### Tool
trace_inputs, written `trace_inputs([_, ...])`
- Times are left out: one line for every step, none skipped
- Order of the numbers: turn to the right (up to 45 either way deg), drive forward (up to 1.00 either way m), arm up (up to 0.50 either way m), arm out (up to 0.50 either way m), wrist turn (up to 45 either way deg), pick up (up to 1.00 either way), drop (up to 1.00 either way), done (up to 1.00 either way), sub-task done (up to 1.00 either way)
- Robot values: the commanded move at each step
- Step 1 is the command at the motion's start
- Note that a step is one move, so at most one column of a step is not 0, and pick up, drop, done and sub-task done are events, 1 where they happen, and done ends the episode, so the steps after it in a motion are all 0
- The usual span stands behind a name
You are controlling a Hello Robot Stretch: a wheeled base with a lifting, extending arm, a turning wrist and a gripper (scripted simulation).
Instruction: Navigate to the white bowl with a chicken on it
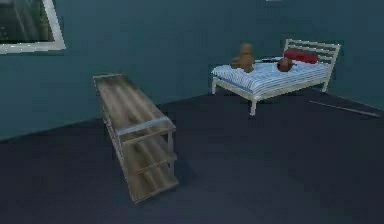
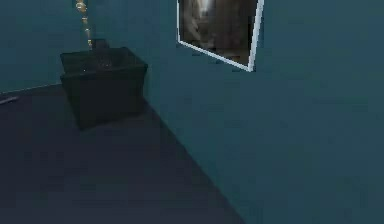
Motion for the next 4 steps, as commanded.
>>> trace_inputs([-45.0, 0.00, 0.00, 0.00, 0.0, 0.00, 0.00, 0.00, 0.00])
trace_inputs([-45.0, 0.00, 0.00, 0.00, 0.0, 0.00, 0.00, 0.00, 0.00])
trace_inputs([-6.0, 0.00, 0.00, 0.00, 0.0, 0.00, 0.00, 0.00, 0.00])
trace_inputs([0.0, 0.15, 0.00, 0.00, 0.0, 0.00, 0.00, 0.00, 0.00])
